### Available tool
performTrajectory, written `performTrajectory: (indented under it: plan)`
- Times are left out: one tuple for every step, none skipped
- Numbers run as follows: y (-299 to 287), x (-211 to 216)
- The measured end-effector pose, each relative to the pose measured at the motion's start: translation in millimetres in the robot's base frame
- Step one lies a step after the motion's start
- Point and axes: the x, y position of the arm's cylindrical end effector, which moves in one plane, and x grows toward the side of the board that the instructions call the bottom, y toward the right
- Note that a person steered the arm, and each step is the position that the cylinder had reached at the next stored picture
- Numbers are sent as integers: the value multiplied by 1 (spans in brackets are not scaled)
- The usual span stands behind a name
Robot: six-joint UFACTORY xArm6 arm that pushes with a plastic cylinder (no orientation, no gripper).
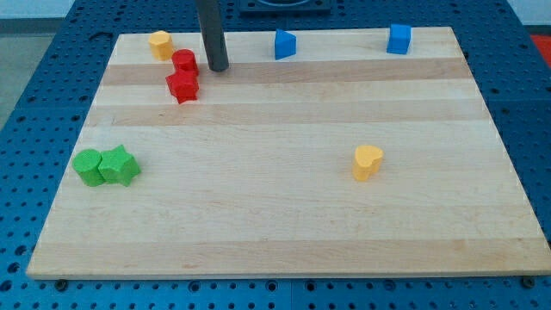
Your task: Move the red star to the center left
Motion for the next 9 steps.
performTrajectory:
  plan:
    - [-5, 9]
    - [-7, 27]
    - [-23, 36]
    - [-29, 42]
    - [-34, 44]
    - [-48, 54]
    - [-69, 72]
    - [-82, 81]
    - [-78, 64]
